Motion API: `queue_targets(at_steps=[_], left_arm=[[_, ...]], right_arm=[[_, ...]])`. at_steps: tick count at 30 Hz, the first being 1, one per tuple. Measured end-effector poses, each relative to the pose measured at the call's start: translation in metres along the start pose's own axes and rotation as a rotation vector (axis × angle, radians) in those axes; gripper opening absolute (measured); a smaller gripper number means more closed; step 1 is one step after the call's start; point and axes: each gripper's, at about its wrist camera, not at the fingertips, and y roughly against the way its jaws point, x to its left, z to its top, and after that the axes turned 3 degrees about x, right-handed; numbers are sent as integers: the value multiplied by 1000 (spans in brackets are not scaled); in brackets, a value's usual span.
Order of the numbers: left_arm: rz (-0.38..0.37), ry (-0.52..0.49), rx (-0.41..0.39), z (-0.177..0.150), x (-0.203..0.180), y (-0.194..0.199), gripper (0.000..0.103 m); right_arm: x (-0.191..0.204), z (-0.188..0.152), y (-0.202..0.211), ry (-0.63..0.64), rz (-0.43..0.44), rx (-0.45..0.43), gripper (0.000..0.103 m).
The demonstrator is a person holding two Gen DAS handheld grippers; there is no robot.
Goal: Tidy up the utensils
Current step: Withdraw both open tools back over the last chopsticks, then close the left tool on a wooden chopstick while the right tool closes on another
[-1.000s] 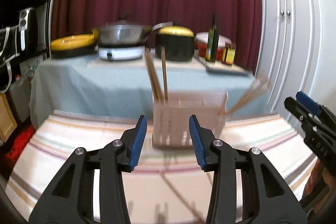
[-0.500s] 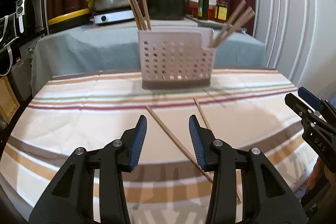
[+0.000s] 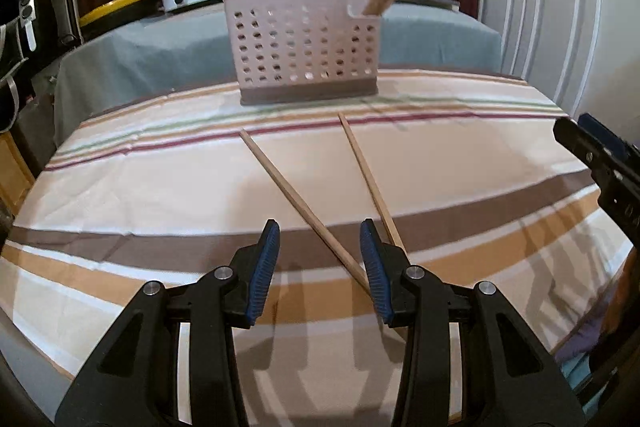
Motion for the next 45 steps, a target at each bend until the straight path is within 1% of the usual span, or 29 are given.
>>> queue_targets(at_steps=[7,11,14,16,17,18,20,24,26,30,35,43,45], left_arm=[[-19,-31,57,-12,-3,-12,41],[-8,-21,54,-16,9,-10,42],[-6,6,52,-18,21,-9,42],[-15,13,49,-19,26,-8,39],[-24,8,44,-20,28,-8,35],[-31,1,41,-20,28,-7,29],[-45,-15,34,-22,27,-5,22],[-68,-32,21,-24,31,-4,13],[-69,-32,15,-26,35,-3,11],[-64,-29,7,-29,45,0,10],[-56,-19,-2,-33,59,2,10],[-65,-6,-14,-33,65,2,10],[-68,-3,-16,-34,66,2,10]], right_arm=[[7,-1,2,9,3,3,52],[13,0,2,23,5,3,52],[19,0,2,34,12,7,52],[26,-1,2,44,18,13,52],[28,-1,1,48,20,14,52],[31,-2,2,53,24,17,52],[38,-3,2,60,33,21,52],[52,-8,0,69,59,39,52],[60,-11,0,74,73,46,52],[74,-20,-1,71,105,63,52],[93,-32,-7,88,150,108,52],[120,-45,-12,160,199,148,52],[121,-48,-14,168,198,161,48]])
